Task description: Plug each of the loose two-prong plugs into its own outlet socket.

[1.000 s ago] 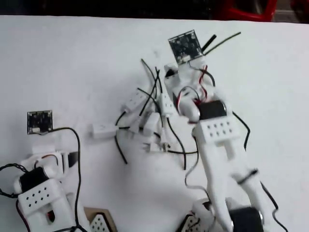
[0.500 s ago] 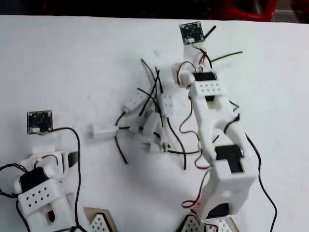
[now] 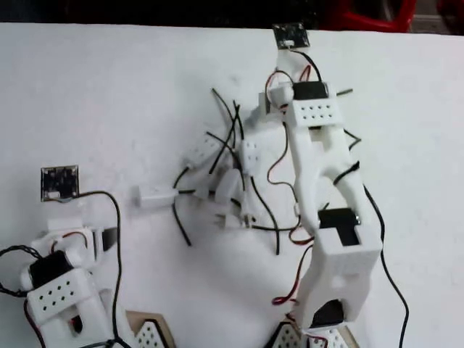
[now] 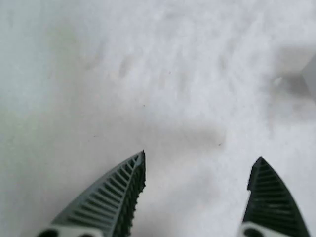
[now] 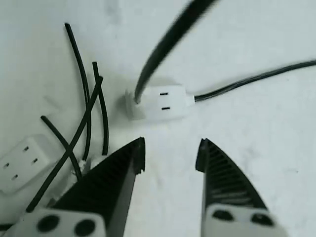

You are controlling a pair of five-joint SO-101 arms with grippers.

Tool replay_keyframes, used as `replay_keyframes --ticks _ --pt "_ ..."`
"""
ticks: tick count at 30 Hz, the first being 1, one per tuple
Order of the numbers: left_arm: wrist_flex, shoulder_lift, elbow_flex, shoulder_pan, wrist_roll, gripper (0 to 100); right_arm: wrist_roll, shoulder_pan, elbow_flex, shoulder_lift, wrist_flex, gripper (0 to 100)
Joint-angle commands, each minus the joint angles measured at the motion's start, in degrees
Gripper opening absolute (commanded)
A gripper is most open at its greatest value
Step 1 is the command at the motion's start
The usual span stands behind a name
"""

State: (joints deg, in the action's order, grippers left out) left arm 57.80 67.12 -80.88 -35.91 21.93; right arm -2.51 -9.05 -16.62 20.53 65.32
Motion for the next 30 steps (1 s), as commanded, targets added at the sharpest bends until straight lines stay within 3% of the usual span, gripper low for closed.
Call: replay_keyframes --ticks 1,17,22,30 --pt "-1.0 1.0 0.2 -0.3 -0.3 33 0.5 -1.7 -3.1 -6.3 5.9 12.0" --pt "-1.0 1.0 0.2 -0.2 -0.3 33 1.1 -15.4 -3.0 -10.2 32.8 10.9" --pt "-1.1 1.0 0.2 -0.2 -0.3 33 5.0 -19.6 0.7 -10.1 31.2 11.1" --pt "-1.1 1.0 0.2 -0.2 -0.2 33 15.1 -26.5 8.1 -10.0 16.0 11.1"
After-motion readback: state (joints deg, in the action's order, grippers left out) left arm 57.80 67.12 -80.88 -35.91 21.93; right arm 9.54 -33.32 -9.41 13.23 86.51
